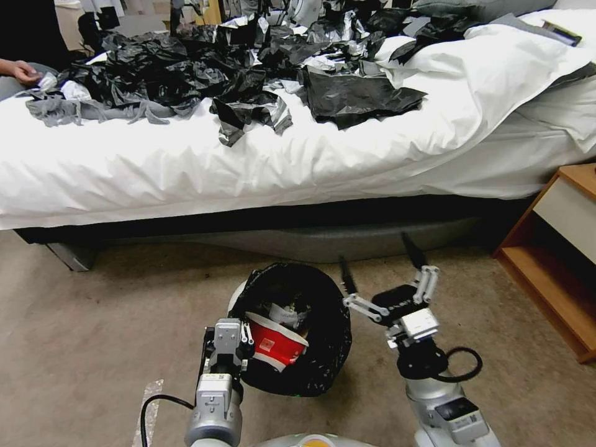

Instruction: Pick up the trash bin, then pick up the garbage from the floor and place it into the trash bin.

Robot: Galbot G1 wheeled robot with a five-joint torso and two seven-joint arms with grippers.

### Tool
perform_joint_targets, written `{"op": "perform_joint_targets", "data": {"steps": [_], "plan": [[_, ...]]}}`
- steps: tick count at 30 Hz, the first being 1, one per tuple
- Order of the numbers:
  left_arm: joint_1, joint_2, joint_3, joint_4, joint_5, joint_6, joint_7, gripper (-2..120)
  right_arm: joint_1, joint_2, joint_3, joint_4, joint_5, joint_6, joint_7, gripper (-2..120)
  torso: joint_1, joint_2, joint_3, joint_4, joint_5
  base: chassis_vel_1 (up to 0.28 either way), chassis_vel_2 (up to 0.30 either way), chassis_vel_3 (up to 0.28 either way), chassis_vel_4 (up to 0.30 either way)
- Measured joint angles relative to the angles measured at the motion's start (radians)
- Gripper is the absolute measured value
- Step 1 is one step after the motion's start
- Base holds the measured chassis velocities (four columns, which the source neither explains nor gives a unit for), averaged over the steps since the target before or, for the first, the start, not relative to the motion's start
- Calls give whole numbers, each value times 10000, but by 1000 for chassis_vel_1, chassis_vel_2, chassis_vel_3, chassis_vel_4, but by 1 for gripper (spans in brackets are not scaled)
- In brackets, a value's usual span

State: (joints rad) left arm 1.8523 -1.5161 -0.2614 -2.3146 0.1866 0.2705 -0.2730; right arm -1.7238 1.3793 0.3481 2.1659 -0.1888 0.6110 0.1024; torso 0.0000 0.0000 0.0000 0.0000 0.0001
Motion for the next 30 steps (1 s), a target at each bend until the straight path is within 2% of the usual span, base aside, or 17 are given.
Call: {"op": "perform_joint_targets", "data": {"steps": [12, 30], "plan": [[-2, 37, 7, -111, -115, 44, -15, 2, -339, 87, 531, -699, 343, 273, 158, 100, 0, 0, 0, 1, 0, 0, 0, 0, 0], [53, -14, -63, -295, -157, 92, -35, 2, -62, 49, 470, -1099, 303, 230, -61, 100, 0, 0, 0, 0, -1, 31, 32, 26, 28]]}}
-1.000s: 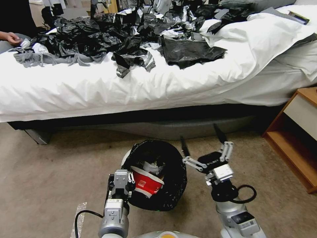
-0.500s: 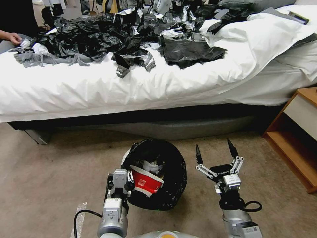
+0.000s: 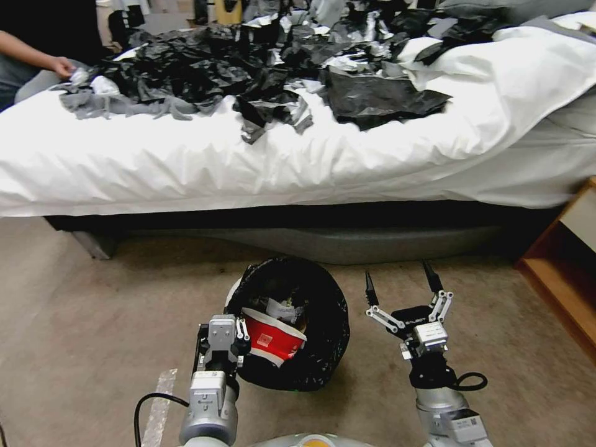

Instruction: Pick up the trash bin, then pick up the garbage from the floor and place it into the trash bin.

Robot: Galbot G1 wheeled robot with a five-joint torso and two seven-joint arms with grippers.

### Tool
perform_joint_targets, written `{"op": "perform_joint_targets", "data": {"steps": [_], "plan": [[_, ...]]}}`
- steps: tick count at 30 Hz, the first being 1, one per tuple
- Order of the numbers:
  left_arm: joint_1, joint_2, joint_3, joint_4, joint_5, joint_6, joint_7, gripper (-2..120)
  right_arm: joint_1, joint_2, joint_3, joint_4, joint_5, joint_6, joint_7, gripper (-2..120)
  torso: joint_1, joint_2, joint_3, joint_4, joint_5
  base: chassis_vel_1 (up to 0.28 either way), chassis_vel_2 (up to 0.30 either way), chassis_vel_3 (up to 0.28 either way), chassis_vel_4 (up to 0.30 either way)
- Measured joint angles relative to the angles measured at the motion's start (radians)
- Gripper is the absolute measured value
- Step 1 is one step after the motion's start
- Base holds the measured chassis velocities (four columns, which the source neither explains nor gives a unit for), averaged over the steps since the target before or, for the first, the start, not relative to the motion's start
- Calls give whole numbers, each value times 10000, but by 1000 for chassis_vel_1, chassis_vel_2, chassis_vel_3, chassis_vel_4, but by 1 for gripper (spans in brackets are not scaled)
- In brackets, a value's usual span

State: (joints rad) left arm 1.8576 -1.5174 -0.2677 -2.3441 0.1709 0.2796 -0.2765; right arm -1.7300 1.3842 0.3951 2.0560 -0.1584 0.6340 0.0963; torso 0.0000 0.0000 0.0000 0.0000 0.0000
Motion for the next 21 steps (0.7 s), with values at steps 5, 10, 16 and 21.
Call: {"op": "perform_joint_targets", "data": {"steps": [5, 10, 16, 21], "plan": [[17, -9, 19, -16, 30, 0, -2, 2, 101, -132, -6, -25, -57, 2, -50, 100, 1, 0, 0, 0, -1, 91, 89, 89, 97], [31, -3, 19, -92, 33, 0, -3, 2, 191, -147, -13, -17, -54, -35, -133, 100, 0, 0, 0, 0, 0, 118, 113, 107, 114], [-38, 22, 30, -101, 26, 27, -3, 2, 73, -198, -21, 27, -106, -53, -144, 100, 0, 0, 0, 1, -1, 126, 122, 122, 129], [-106, 69, 87, -138, 1, 80, 13, 2, -29, -248, 21, 49, -197, -72, -148, 100, 1, -1, 0, 0, 0, 133, 132, 125, 126]]}}
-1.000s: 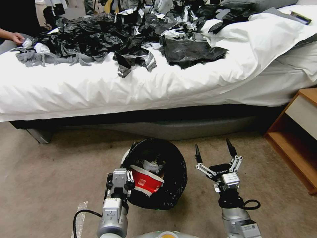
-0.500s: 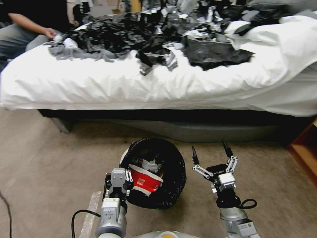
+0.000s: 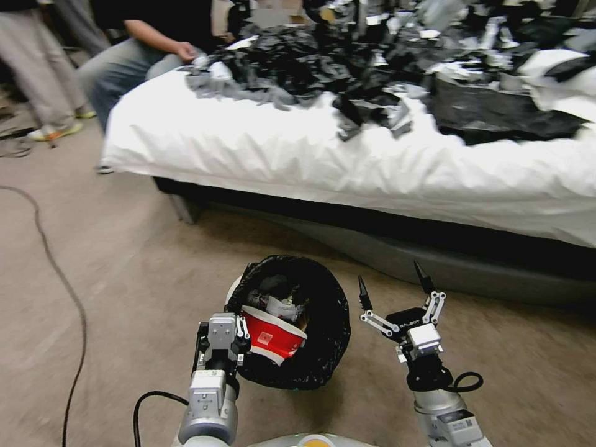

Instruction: Pick up the trash bin, then pick up the garbage from the floor and place it into the trash bin.

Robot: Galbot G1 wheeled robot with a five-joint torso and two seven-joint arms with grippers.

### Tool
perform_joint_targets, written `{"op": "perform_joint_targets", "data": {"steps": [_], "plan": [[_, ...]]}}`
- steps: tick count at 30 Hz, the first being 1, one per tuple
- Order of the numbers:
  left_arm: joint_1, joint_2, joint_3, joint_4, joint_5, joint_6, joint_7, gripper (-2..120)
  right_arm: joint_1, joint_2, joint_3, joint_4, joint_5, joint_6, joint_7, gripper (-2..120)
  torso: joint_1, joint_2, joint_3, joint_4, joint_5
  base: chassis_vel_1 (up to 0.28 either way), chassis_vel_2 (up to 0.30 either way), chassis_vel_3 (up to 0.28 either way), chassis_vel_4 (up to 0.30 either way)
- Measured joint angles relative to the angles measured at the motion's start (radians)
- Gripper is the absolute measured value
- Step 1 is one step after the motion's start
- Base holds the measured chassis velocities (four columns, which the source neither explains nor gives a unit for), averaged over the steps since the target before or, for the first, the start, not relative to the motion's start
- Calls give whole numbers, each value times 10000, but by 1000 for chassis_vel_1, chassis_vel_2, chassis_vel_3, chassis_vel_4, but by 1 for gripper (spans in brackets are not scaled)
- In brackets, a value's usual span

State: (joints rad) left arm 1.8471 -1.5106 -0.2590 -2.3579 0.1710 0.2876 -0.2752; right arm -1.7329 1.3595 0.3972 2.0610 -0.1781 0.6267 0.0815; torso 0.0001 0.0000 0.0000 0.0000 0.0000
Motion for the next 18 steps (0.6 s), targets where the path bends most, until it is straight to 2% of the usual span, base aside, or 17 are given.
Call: {"op": "perform_joint_targets", "data": {"steps": [18], "plan": [[-48, 3, -67, -176, -138, 53, 37, 2, 328, 10, -119, -121, -174, -200, -119, 100, 0, 0, 0, -1, -1, 127, 122, 122, 123]]}}
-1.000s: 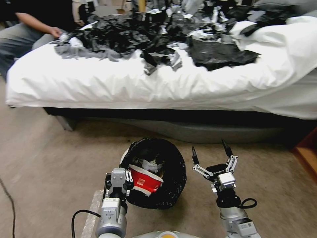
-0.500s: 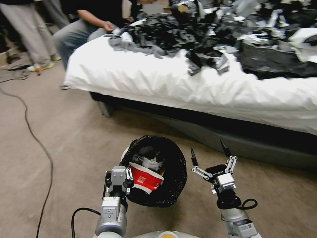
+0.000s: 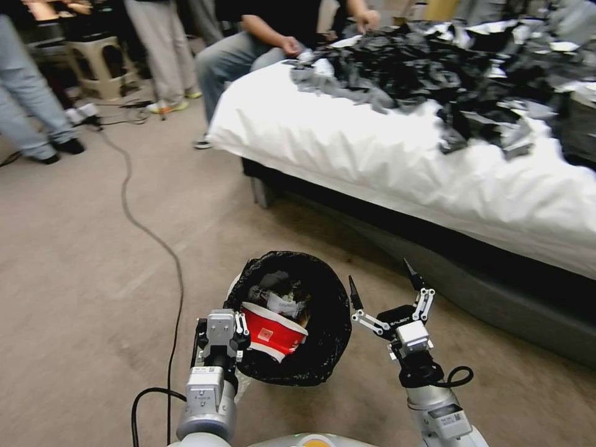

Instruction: Pick up the trash bin, then pick up the garbage from the floor and place it into the trash bin.

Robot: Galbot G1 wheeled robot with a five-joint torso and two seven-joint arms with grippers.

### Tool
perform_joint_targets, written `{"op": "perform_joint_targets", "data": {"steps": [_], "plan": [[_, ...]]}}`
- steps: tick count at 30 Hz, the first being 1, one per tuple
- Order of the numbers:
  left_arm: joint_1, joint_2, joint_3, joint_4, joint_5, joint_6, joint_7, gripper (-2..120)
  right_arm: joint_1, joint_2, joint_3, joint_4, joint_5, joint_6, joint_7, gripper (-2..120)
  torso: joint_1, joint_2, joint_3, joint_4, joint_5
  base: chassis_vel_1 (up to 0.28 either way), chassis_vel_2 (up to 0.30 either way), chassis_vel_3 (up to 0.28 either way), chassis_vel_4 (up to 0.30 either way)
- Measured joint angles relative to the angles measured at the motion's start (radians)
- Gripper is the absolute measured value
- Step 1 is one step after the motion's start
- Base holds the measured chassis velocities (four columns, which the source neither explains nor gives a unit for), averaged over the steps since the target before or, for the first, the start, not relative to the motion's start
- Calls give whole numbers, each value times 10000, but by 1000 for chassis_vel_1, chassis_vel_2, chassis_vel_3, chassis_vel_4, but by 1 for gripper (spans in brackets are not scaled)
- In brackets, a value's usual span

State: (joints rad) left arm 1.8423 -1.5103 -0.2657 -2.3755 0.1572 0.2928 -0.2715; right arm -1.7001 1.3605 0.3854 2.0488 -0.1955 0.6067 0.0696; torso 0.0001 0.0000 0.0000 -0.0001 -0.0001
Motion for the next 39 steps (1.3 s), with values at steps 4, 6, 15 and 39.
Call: {"op": "perform_joint_targets", "data": {"steps": [4, 6, 15, 39], "plan": [[-14, -15, -9, -59, -20, 4, 8, 2, 58, -43, 98, 50, 125, -7, -58, 100, 0, 0, 0, 1, 1, 123, 117, 122, 126], [-14, -15, -17, -68, -25, 6, 13, 2, 85, -54, 95, 50, 133, -17, -69, 100, 0, 0, 0, 0, 1, 137, 121, 122, 121], [-2, -30, -69, -95, -35, 6, 15, 2, 192, -36, 1, 36, 121, -93, -95, 100, -1, 0, 0, 0, 0, 130, 125, 118, 119], [90, -52, -83, -191, -41, -15, 32, 2, 143, 86, -93, -89, -33, -39, -156, 100, -1, 0, 0, 1, 0, 123, 125, 122, 125]]}}
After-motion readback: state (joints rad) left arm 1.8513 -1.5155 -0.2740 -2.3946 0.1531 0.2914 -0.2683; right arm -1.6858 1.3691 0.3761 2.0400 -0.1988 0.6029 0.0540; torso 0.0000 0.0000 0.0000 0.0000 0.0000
